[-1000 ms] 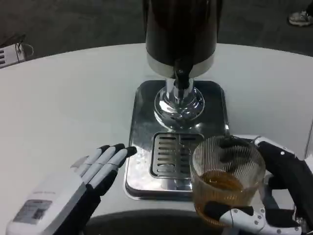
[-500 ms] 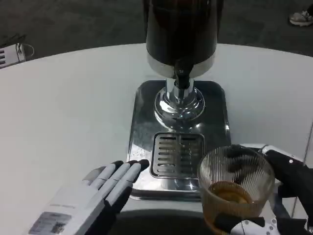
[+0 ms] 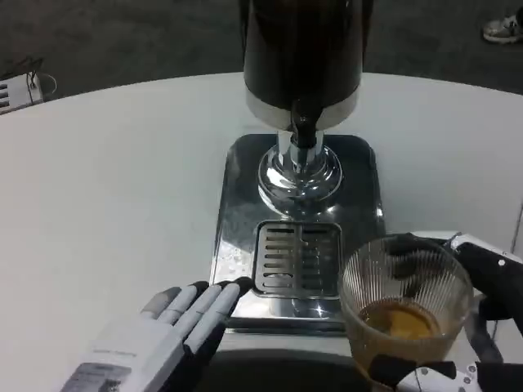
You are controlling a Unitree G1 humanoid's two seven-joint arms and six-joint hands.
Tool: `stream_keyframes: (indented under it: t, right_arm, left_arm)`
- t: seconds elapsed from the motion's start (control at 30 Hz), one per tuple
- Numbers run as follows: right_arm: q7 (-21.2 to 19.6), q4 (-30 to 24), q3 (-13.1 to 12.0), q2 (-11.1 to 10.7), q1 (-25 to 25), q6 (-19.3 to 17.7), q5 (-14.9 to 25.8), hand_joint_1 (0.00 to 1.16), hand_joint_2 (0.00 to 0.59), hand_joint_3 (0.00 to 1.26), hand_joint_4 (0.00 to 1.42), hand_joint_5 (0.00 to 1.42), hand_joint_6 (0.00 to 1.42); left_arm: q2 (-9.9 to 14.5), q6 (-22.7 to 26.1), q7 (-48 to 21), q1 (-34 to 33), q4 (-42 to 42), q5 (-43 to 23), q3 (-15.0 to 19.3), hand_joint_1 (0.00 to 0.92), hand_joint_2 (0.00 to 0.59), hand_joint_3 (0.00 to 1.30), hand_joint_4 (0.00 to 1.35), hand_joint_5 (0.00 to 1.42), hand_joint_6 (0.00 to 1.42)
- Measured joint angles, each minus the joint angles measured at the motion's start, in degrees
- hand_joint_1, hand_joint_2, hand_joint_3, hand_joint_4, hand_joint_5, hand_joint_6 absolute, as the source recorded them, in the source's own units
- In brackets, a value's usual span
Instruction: Grasp the cup under the faucet to collect the drink, then remove the cup.
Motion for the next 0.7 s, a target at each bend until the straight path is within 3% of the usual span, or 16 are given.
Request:
stream_keyframes:
  t: [0.7]
  right_arm:
    - [0.0, -0.3, 0.4, 0.6, 2.3, -1.5, -2.1, 0.95, 0.194, 1.16, 1.4, 1.41, 1.4]
  left_arm:
    - [0.3, 0.7, -0.6, -1.5, -0.4, -0.3, 0.2, 0.0, 0.064, 0.0, 0.0, 0.0, 0.0]
